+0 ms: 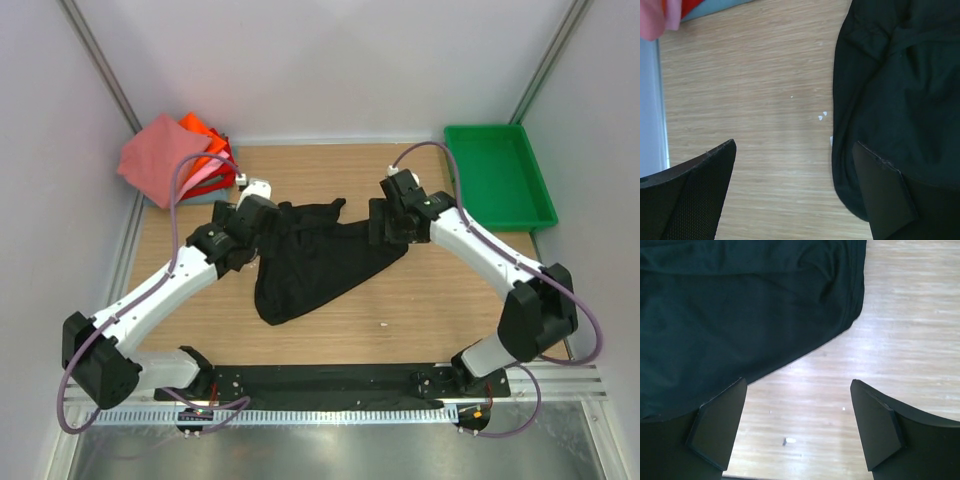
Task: Fold and stack the t-shirts
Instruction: Flatten the tshirt out
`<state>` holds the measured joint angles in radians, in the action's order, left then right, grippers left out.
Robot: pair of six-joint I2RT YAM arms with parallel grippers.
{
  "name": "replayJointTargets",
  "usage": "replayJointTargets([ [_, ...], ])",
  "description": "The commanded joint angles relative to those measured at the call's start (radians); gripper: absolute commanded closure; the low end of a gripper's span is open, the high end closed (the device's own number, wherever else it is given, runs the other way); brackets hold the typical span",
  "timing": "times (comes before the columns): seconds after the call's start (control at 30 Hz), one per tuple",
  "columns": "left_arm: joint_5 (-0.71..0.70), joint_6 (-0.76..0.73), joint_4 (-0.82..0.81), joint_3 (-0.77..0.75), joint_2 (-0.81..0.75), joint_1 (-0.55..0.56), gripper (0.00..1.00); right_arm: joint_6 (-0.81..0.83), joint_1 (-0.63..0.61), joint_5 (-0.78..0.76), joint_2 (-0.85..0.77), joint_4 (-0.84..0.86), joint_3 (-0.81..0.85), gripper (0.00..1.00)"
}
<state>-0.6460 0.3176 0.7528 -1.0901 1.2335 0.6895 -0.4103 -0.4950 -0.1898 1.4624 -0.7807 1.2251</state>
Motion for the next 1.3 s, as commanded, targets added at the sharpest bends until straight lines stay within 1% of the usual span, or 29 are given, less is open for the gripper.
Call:
replayJointTargets([
  [0.0,0.111,0.015,-0.050,-0.050,0.018,-0.083,0.00,0.021,0.027,-0.052,0.108,0.100,0.043,0.09],
  [0.07,0.149,0.024,-0.081,-0.011,0.017,-0.138,0.00,0.036,0.059,-0.053,0.159,0.106,0.071,0.08],
  [0.1,0.160,0.029,-0.063,-0.014,0.018,-0.145,0.00,0.039,0.097,-0.043,0.189,0.122,0.091,0.08],
  [0.27,0.094,0.014,-0.067,0.027,-0.012,-0.145,0.00,0.037,0.193,0.001,0.381,0.156,0.171,0.09],
  [0.33,0.077,0.009,-0.069,0.038,-0.023,-0.145,0.01,0.042,0.214,0.018,0.436,0.169,0.223,0.09],
  [0.47,0.063,0.006,-0.067,0.038,-0.026,-0.145,0.00,0.053,0.219,0.033,0.577,0.170,0.312,0.10],
  [0.53,0.059,0.006,-0.067,0.039,-0.026,-0.145,0.00,0.056,0.220,0.036,0.610,0.176,0.347,0.10],
  [0.6,0.059,0.006,-0.066,0.041,-0.028,-0.145,0.00,0.051,0.230,0.044,0.645,0.188,0.359,0.12],
  [0.63,0.059,0.006,-0.066,0.041,-0.028,-0.145,0.00,0.051,0.233,0.050,0.654,0.195,0.359,0.15],
  [0.7,0.055,0.006,-0.066,0.042,-0.026,-0.145,0.00,0.044,0.240,0.084,0.661,0.224,0.337,0.30],
  [0.73,0.054,0.006,-0.066,0.042,-0.028,-0.145,0.00,0.035,0.242,0.093,0.659,0.238,0.324,0.45],
  [0.83,0.051,0.009,-0.066,0.041,-0.023,-0.145,0.01,0.033,0.243,0.133,0.653,0.288,0.274,0.73],
  [0.87,0.054,0.009,-0.066,0.041,-0.022,-0.146,0.00,0.036,0.242,0.145,0.653,0.296,0.268,0.86],
  [0.9,0.055,0.011,-0.067,0.039,-0.017,-0.146,0.00,0.039,0.240,0.154,0.653,0.296,0.261,0.94],
  [0.93,0.058,0.018,-0.064,0.038,-0.016,-0.146,0.00,0.045,0.240,0.162,0.636,0.290,0.261,0.99],
  [1.0,0.075,0.032,-0.055,0.019,-0.008,-0.146,0.00,0.073,0.216,0.161,0.592,0.249,0.261,0.99],
  [1.03,0.081,0.041,-0.050,0.001,-0.002,-0.146,0.00,0.088,0.196,0.144,0.499,0.233,0.260,0.99],
  [1.1,0.091,0.058,-0.001,-0.077,0.020,-0.146,0.01,0.128,0.159,0.067,0.385,0.163,0.246,0.99],
  [1.13,0.088,0.061,0.008,-0.103,0.029,-0.146,0.01,0.130,0.117,0.046,0.327,0.135,0.240,0.99],
  [1.17,0.085,0.077,0.022,-0.131,0.035,-0.146,0.00,0.128,0.101,0.011,0.196,0.082,0.217,0.99],
  [1.2,0.086,0.081,0.023,-0.183,0.046,-0.146,0.00,0.117,0.087,-0.005,0.132,0.052,0.205,0.99],
  [1.23,0.082,0.087,0.022,-0.203,0.073,-0.148,0.00,0.098,0.072,-0.019,-0.010,0.025,0.185,0.99],
  [1.27,0.083,0.100,0.007,-0.221,0.089,-0.151,0.00,0.078,0.069,-0.028,-0.080,-0.007,0.124,0.99],
])
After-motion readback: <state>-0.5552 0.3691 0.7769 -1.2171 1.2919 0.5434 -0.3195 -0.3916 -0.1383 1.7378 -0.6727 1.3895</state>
